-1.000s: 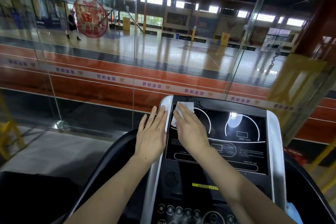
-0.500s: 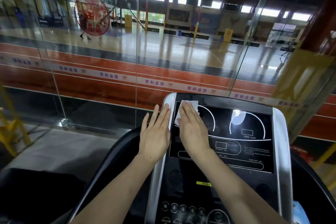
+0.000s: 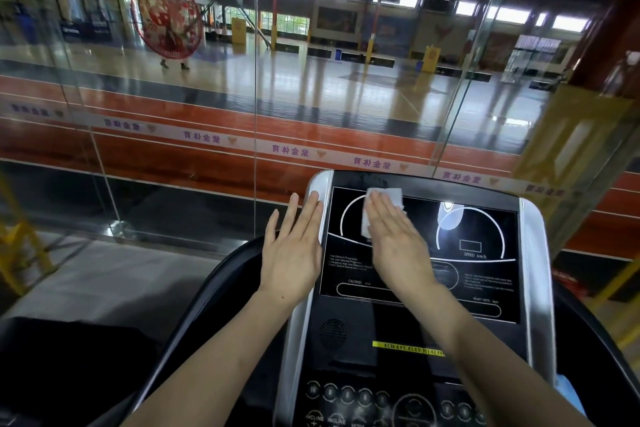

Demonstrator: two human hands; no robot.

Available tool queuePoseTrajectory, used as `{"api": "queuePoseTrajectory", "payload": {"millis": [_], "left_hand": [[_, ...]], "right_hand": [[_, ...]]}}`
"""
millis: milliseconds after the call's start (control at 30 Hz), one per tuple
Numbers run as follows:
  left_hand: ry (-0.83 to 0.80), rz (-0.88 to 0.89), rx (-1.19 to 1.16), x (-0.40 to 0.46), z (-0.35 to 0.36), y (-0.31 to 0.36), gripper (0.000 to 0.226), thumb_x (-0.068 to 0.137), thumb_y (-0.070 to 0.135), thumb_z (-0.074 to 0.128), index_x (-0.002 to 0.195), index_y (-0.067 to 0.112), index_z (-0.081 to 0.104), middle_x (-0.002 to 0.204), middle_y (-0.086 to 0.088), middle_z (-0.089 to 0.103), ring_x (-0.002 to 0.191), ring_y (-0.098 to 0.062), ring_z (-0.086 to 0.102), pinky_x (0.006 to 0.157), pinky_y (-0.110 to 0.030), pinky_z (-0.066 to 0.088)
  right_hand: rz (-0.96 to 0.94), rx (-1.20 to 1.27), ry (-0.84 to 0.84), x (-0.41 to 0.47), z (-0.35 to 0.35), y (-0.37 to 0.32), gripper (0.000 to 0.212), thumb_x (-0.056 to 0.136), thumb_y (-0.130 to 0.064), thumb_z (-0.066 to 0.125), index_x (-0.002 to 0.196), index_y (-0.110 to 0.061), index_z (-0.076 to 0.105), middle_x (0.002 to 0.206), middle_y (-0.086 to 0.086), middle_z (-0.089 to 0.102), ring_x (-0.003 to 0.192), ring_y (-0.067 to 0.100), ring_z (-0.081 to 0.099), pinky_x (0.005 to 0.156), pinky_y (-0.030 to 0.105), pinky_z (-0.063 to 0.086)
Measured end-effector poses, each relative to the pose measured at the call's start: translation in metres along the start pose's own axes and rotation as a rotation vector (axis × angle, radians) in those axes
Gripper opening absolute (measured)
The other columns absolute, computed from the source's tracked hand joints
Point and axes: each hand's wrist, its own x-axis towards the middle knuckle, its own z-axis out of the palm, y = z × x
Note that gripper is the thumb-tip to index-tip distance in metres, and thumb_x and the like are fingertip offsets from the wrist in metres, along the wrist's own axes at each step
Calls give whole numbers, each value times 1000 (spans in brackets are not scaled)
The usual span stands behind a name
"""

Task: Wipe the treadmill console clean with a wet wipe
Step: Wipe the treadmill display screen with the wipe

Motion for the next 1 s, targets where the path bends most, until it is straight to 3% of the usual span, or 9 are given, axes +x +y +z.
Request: {"api": "queuePoseTrajectory", "payload": {"millis": [100,233,367,600,700,833,1000], "left_hand": [[5,-5,-1,2,2,2,68,97,28,23,164,17,20,174,3,5,161,-23,3,128,-54,18],[4,-9,22,0,2,3,68,97,26,21,164,17,17,174,2,5,161,-24,3,128,-53,18],[8,-10,35,-1,2,3,68,97,25,19,165,17,19,174,2,5,161,-24,3,128,-54,17],[-8,2,47,0,7,5,68,99,27,20,165,15,8,175,-1,-2,161,-24,-4,129,-53,13],[-3,-7,50,0,7,5,68,99,26,23,165,16,10,175,0,-1,161,-24,-4,129,-54,13],[9,-36,39,-2,2,5,68,98,27,21,165,16,16,174,0,5,161,-25,1,128,-55,15],[0,-26,27,-2,1,4,70,96,30,16,165,17,11,175,1,1,161,-26,-2,128,-55,12]], "right_hand": [[71,5,23,-13,-7,22,54,108,-18,30,160,-3,30,168,10,28,157,21,25,125,45,33],[40,101,11,14,6,-22,54,108,-20,41,158,-3,34,166,10,32,156,23,27,128,43,24],[-40,97,-3,26,15,-42,51,107,-21,36,155,-5,42,164,9,38,154,20,31,128,39,21],[184,111,36,-18,-12,30,63,98,6,58,157,-3,37,166,11,32,155,21,23,127,46,26],[63,145,44,9,1,-5,64,93,8,64,154,1,42,162,15,40,153,24,29,127,45,25],[-107,138,14,39,18,-49,50,99,-6,65,146,3,52,156,18,48,149,27,40,124,45,21],[-82,117,23,12,4,-4,52,105,-12,53,155,-5,43,163,8,39,153,20,31,126,40,28]]}}
